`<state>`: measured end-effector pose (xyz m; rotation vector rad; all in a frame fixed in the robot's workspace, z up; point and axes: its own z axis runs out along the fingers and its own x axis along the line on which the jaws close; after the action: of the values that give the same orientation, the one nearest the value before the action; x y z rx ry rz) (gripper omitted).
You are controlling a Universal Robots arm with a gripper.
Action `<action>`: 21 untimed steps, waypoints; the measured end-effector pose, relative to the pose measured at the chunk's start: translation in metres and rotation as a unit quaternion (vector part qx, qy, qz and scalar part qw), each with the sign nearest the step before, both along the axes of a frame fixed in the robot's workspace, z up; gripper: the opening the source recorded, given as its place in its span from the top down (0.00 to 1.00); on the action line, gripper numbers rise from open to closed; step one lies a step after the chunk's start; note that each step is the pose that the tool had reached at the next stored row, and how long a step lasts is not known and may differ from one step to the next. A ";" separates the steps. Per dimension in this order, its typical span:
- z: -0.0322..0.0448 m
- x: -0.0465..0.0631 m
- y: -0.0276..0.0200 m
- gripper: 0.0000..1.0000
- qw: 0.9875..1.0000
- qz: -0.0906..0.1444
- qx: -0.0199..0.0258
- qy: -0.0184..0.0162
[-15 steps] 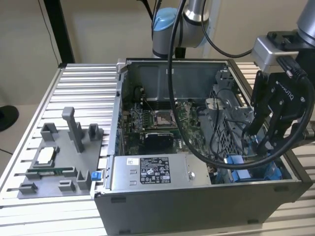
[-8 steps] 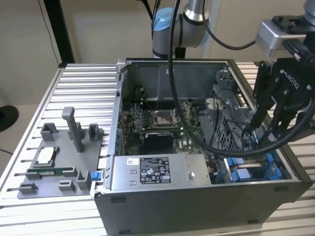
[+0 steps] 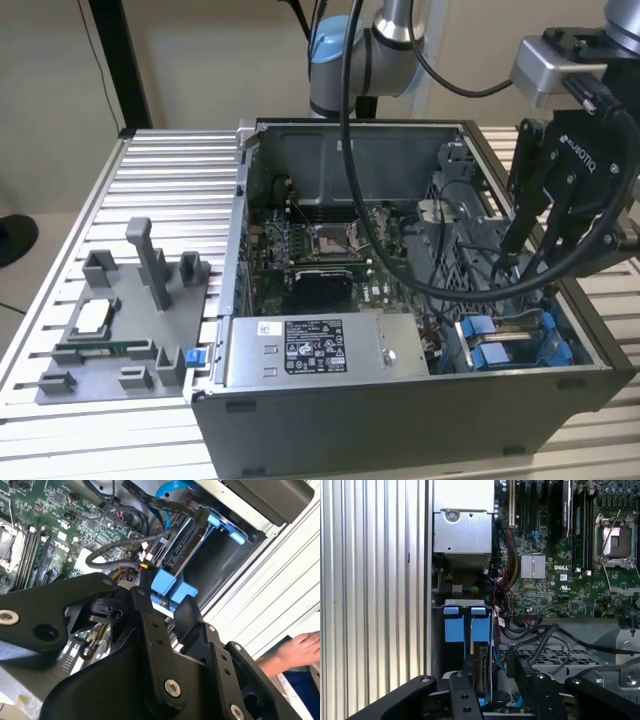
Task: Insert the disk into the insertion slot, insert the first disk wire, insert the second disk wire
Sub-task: 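Insert the disk into the insertion slot, then insert the first disk wire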
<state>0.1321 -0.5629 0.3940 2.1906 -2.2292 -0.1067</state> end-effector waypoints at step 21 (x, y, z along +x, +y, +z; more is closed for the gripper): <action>-0.0068 0.003 0.0015 1.00 0.998 0.000 0.060 0.006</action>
<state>0.1349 -0.5614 0.3872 2.2404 -2.2731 -0.2585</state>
